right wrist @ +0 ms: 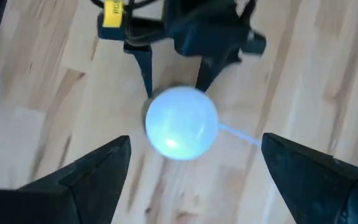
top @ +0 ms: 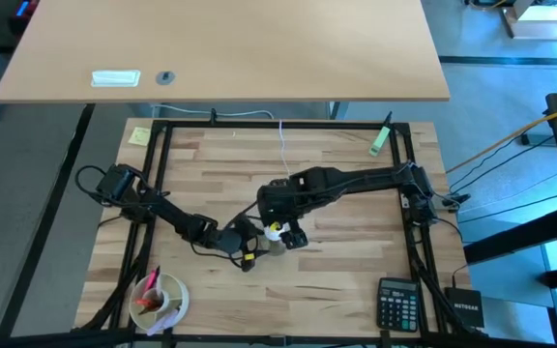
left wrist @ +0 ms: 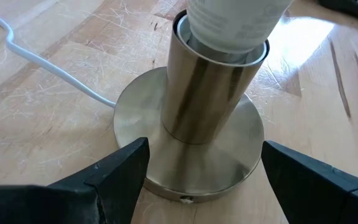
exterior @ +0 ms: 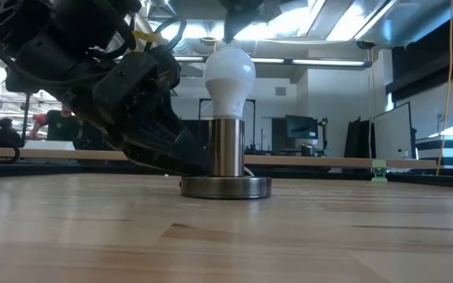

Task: Screw lightbulb
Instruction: Remove the white lightbulb from the silver lamp

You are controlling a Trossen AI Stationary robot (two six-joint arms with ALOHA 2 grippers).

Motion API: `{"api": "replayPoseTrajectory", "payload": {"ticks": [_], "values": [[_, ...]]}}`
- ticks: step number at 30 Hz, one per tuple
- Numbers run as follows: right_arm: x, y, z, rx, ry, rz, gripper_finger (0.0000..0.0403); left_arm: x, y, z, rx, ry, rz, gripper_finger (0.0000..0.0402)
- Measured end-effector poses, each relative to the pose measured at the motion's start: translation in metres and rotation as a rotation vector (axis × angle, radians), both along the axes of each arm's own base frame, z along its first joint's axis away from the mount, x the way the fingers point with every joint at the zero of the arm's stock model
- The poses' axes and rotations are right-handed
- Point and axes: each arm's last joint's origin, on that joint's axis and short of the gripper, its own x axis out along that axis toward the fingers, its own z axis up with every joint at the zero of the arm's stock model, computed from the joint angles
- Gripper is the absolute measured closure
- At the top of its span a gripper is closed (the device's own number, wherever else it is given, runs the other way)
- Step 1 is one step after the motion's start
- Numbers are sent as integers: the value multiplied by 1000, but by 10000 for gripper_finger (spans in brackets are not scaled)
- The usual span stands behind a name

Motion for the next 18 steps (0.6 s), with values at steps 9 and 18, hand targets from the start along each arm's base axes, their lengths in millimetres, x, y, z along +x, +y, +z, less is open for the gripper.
{"api": "replayPoseTrajectory", "payload": {"ticks": [9,18], "values": [[-13,18,0,-93,48,-248,38,0,0,1,-1,-9,-1,98],[12,23,-12,105,-121,-450,38,1,0,1,-16,-12,9,98]]}}
